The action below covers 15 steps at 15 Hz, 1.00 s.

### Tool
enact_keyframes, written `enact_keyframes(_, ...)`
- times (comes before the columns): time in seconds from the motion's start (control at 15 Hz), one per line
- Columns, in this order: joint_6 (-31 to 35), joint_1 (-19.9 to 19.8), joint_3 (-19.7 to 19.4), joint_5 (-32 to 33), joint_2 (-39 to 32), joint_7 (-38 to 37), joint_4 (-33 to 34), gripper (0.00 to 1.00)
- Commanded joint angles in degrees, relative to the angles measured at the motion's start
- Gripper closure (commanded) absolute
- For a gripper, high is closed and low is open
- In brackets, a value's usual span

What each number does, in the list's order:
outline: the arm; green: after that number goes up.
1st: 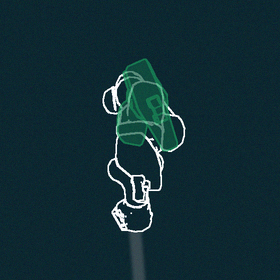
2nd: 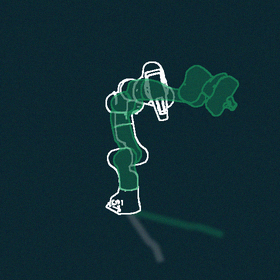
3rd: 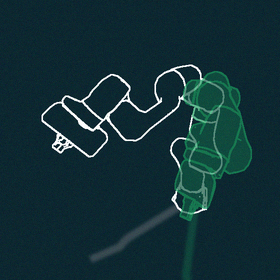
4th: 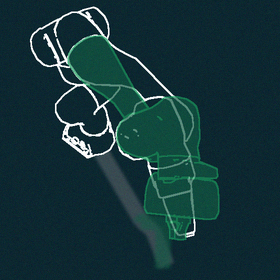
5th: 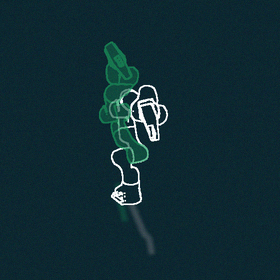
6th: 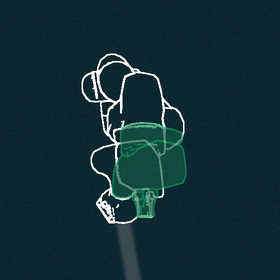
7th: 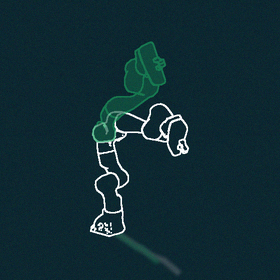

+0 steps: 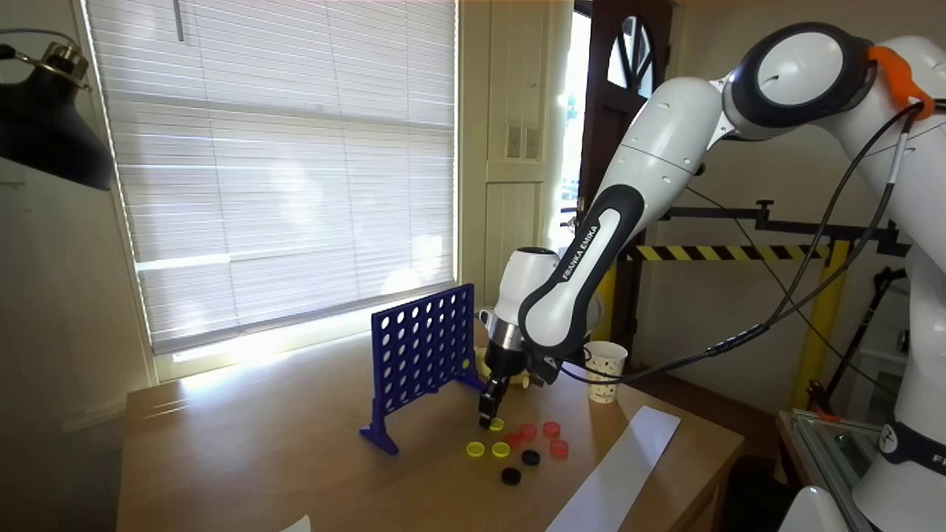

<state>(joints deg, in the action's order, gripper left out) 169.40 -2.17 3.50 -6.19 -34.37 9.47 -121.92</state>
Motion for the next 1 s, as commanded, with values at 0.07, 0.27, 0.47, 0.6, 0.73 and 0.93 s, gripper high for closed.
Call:
enact_keyframes(0.07, -1.4, -0.3, 0.9, 1.4, -0.6, -1.8, 0.8, 0.38)
enact_keyframes(0.27, -2.2, -0.3, 1.2, 1.3, -0.5, -1.9, 0.6, 0.18)
enact_keyframes(0.47, -3.0, 0.5, 0.5, 1.6, -0.1, -2.6, 0.3, 0.25)
enact_keyframes(0.6, -3.2, 0.4, 0.4, 1.5, -0.1, -2.8, 0.2, 0.43)
enact_keyframes(0.73, -3.2, 0.4, 0.3, 1.5, 0.1, -2.9, 0.2, 0.55)
enact_keyframes(0.93, -3.4, 0.3, 0.0, 1.5, 0.2, -2.9, 0.2, 0.78)
